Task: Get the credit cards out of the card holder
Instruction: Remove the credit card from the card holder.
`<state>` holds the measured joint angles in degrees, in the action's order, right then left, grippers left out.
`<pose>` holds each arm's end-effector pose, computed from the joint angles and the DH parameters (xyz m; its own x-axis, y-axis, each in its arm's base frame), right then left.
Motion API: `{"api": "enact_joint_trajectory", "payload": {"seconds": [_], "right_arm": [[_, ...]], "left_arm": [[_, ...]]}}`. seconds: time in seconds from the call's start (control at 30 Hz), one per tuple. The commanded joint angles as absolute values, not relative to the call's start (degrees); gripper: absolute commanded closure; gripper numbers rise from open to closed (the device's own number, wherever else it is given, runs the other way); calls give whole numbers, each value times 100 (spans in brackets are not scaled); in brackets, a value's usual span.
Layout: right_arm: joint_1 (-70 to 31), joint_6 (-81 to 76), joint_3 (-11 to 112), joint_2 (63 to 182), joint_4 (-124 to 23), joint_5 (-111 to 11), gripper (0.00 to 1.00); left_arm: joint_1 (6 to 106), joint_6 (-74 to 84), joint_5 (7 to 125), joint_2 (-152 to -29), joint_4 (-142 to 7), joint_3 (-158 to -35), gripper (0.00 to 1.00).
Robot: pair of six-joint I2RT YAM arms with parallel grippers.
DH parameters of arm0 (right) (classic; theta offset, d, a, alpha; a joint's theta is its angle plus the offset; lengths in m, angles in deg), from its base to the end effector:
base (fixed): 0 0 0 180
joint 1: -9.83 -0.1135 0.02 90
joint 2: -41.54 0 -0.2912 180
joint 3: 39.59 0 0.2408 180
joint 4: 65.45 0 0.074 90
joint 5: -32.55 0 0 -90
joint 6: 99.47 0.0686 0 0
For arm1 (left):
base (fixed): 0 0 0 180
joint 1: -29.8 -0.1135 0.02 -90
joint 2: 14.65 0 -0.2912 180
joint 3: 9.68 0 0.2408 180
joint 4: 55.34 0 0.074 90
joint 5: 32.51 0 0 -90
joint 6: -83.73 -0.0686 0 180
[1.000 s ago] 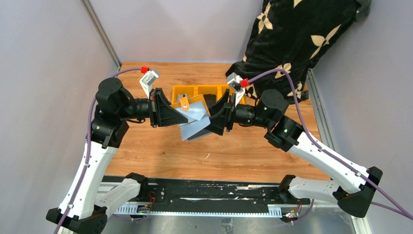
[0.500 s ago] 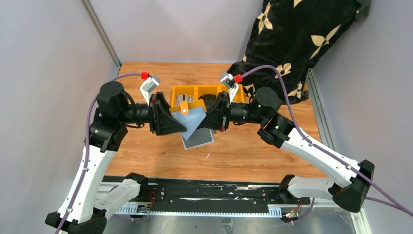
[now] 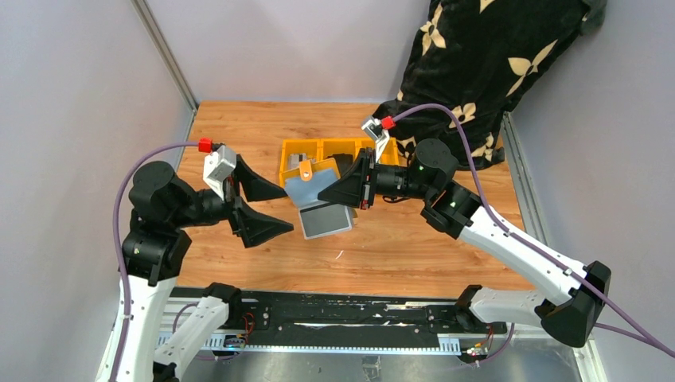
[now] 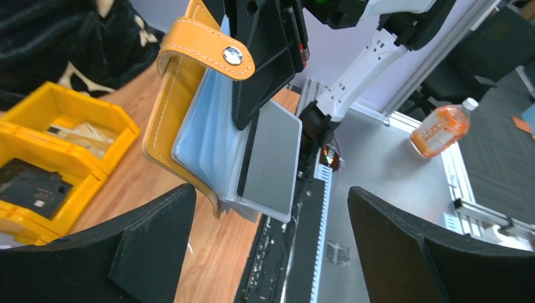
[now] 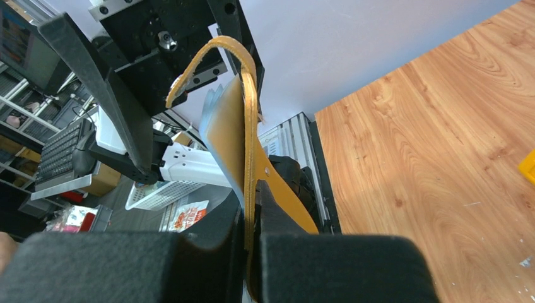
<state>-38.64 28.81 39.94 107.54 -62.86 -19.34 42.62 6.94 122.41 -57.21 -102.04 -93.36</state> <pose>0.1416 0.2237 0.4601 -0.5150 0.1537 -0.8433 -0.8557 -0.0346 0.5163 0.0735 -0.0804 0.4588 -0.3147 -0.0277 -0.9488 0.9256 0.2126 -0.3132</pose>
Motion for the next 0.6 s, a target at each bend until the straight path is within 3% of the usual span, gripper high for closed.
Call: {"api": "enact_joint_trajectory", "payload": {"seconds": [0.0,0.07,0.17,0.37,0.47,0.53,0.57], "right_arm": [[-3947,3053,4079,10733,-6765,-1786,100],[-3985,3008,4074,10719,-6806,-1692,100],[-4007,2966,4063,10742,-6799,-1556,100],[-4107,2952,4036,10830,-6960,-1361,100],[-4115,2939,4050,10856,-6981,-1274,100],[-4116,2894,4043,10808,-6967,-1270,100],[-4115,2875,4034,10770,-6965,-1283,100]], "left_arm": [[4228,933,11590,-5569,-9515,-8905,16],[4228,983,11380,-5689,-9501,-8889,31],[4228,1292,11466,-5865,-9335,-8940,43],[4228,2192,11850,-5909,-8450,-8588,46],[4228,2114,11859,-5901,-8562,-8530,40],[4228,1701,11574,-5879,-9133,-8679,15],[4228,1540,11417,-5863,-9356,-8768,8]]}}
